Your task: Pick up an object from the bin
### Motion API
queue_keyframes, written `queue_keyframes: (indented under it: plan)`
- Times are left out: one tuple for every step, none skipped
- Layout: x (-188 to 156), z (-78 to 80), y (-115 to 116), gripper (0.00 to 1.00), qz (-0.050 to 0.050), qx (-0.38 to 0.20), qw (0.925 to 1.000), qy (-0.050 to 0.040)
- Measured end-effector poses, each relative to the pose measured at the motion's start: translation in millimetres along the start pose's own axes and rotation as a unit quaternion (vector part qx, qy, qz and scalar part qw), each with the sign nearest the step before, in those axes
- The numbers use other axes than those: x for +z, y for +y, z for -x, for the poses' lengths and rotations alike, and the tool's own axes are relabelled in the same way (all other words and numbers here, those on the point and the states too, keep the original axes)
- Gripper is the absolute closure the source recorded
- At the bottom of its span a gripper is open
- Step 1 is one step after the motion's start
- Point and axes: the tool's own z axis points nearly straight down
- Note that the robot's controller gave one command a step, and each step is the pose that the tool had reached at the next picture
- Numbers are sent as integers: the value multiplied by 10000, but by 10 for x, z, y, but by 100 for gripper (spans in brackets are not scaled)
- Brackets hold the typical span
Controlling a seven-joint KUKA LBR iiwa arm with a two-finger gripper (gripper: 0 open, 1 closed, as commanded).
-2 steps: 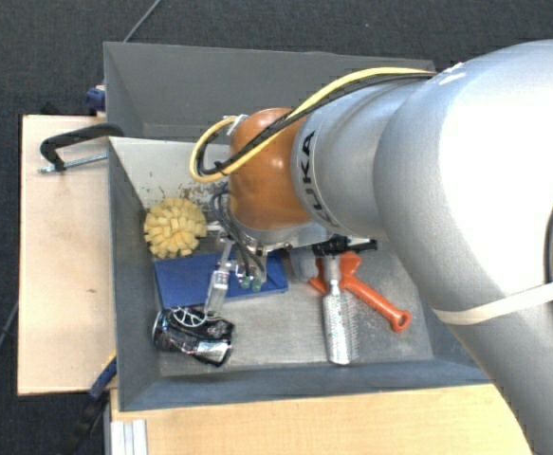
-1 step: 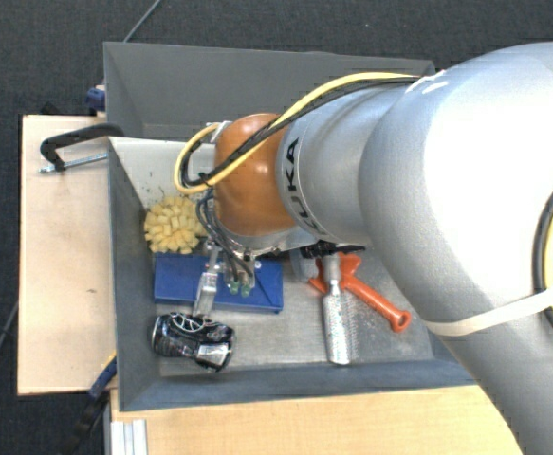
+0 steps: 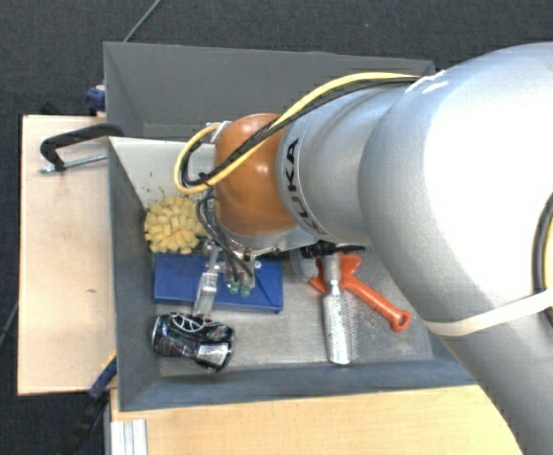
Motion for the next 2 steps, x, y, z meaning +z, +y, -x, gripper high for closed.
queue_keyframes:
  plan:
    - [-93, -16, -5, 100, -4, 1, 10000, 17]
    - [-262, 3, 11, 100, 19, -3, 10000, -13]
